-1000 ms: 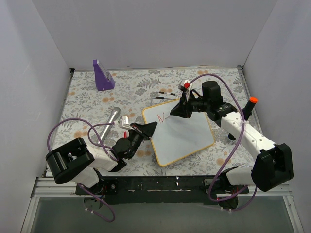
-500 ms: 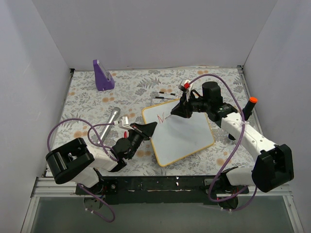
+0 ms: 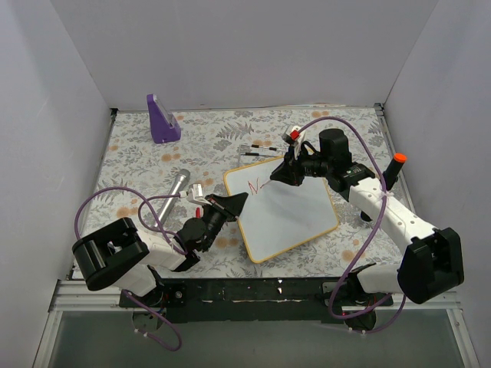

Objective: Write a sentence on the whiteboard
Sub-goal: Write on the whiteboard with the whiteboard marker without the cap.

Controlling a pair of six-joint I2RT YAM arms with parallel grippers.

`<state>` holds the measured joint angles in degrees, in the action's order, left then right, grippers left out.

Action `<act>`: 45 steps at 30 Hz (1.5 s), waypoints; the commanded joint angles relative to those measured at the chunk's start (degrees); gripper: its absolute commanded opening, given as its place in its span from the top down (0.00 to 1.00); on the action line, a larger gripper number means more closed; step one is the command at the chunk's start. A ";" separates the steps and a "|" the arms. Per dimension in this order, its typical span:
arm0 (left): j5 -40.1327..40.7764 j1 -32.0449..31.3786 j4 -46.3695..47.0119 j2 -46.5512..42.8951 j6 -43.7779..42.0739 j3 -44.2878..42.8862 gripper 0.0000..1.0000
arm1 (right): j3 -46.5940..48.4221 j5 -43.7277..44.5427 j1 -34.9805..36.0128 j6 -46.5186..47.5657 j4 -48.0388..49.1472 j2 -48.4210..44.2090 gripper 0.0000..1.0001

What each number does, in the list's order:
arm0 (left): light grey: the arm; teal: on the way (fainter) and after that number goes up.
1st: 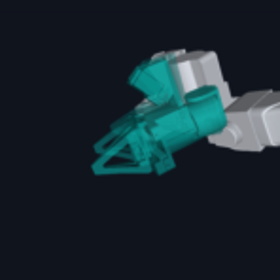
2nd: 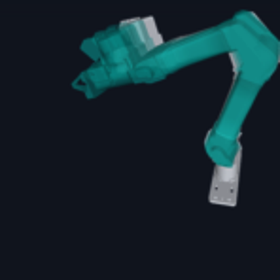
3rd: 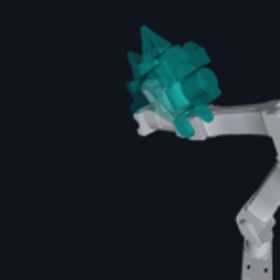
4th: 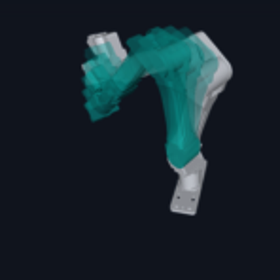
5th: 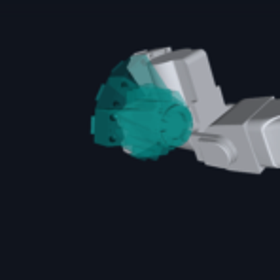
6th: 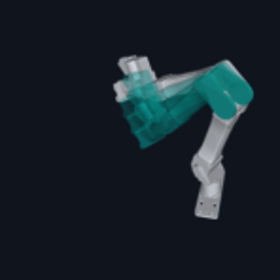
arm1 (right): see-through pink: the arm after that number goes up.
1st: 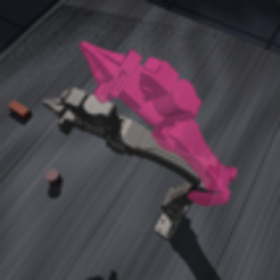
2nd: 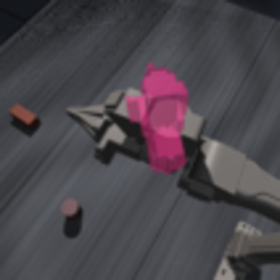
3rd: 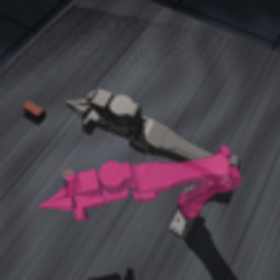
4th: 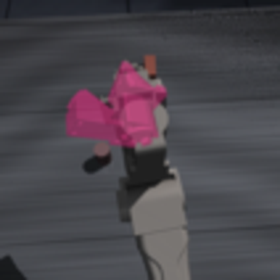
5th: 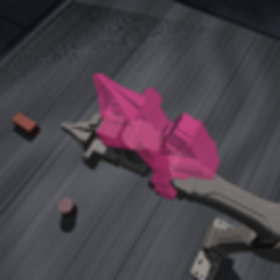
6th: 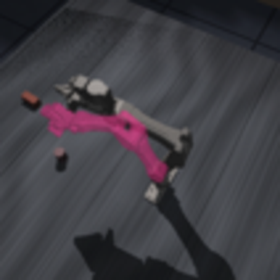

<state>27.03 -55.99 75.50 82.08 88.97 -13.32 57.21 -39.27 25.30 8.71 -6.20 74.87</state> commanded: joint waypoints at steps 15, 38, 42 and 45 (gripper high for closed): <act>-1.36 -0.26 12.21 0.44 -4.68 -0.21 1.00 | 2.56 0.60 0.01 -0.54 1.54 1.95 0.99; -1.36 -0.26 12.74 1.06 -4.42 0.05 1.00 | 3.08 -1.60 0.89 -1.06 1.98 2.12 0.99; -1.28 -0.35 12.83 1.06 -4.42 0.05 1.00 | 3.26 -1.78 1.15 -1.06 1.80 2.30 0.99; -1.36 -0.35 12.74 1.06 -4.42 -0.04 1.00 | 3.26 -1.95 1.51 -1.15 1.80 2.30 0.99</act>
<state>27.31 -55.94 75.75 82.83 89.86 -13.32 58.39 -40.64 26.00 7.64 -5.78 76.51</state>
